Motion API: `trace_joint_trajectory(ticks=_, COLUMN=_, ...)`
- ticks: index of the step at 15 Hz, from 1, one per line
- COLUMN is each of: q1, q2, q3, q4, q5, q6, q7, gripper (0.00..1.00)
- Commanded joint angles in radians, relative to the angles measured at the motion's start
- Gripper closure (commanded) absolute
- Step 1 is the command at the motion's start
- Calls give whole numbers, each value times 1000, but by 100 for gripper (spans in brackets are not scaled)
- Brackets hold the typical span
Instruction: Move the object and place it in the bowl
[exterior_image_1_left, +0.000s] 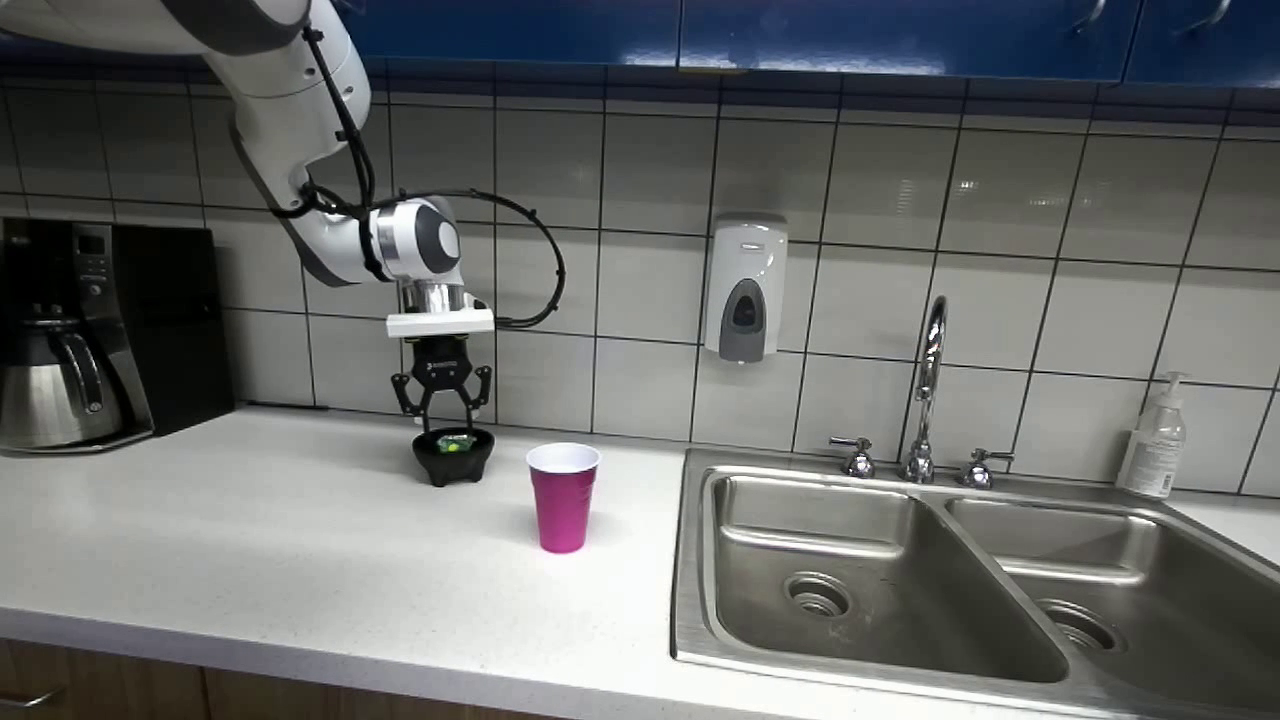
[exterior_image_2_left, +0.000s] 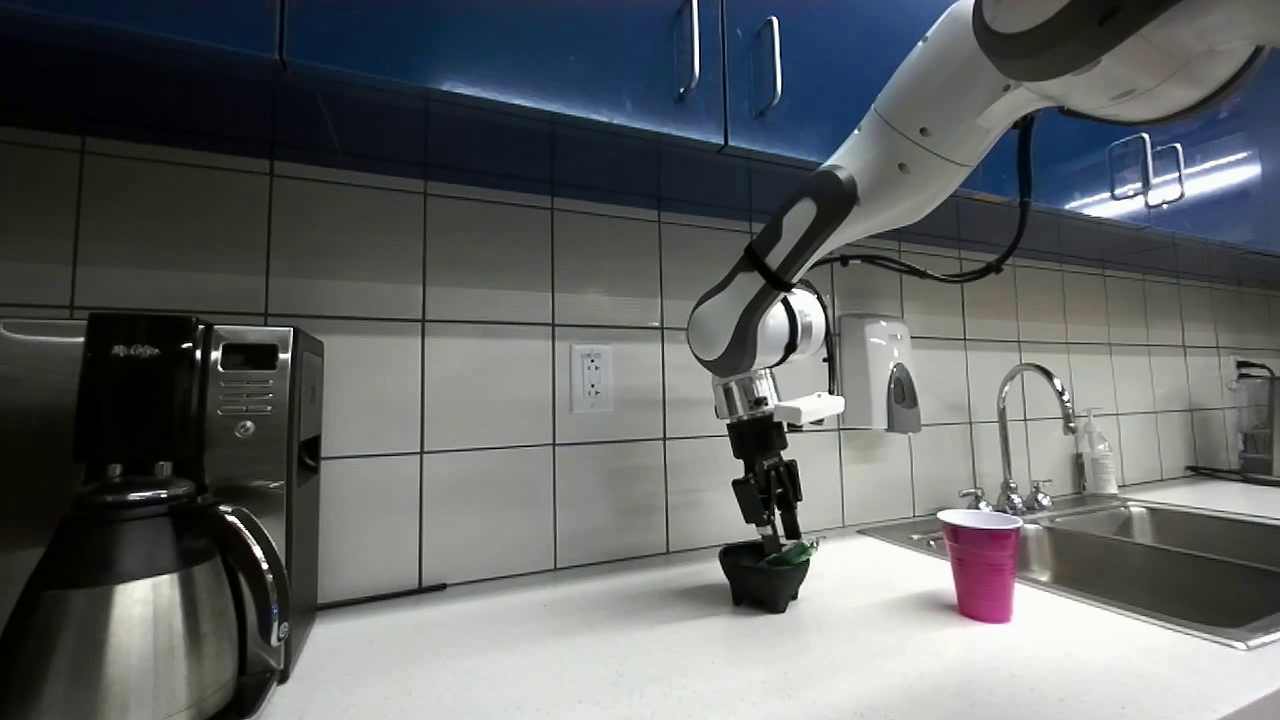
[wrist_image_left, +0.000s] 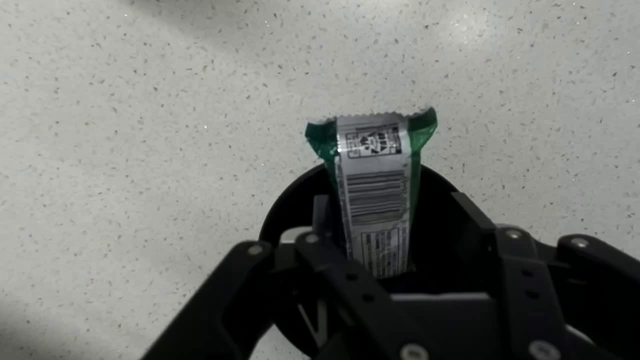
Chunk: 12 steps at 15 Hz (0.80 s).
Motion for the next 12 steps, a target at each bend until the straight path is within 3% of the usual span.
trace_joint_trajectory(ticks=1, q1=0, q2=21, q3=9, q4=51, q5=-11, q6=-52, q7=25, gripper=6)
trace_joint_trajectory(ticks=3, q1=-3, q2=3, q3=11, q4=24, q5=-11, q6=-30, q7=19, gripper=0)
trace_joint_trajectory(ticks=12, q1=-20, q2=-212, q3=21, q4=-292, q5=-5, q6=247, q7=16, gripper=0)
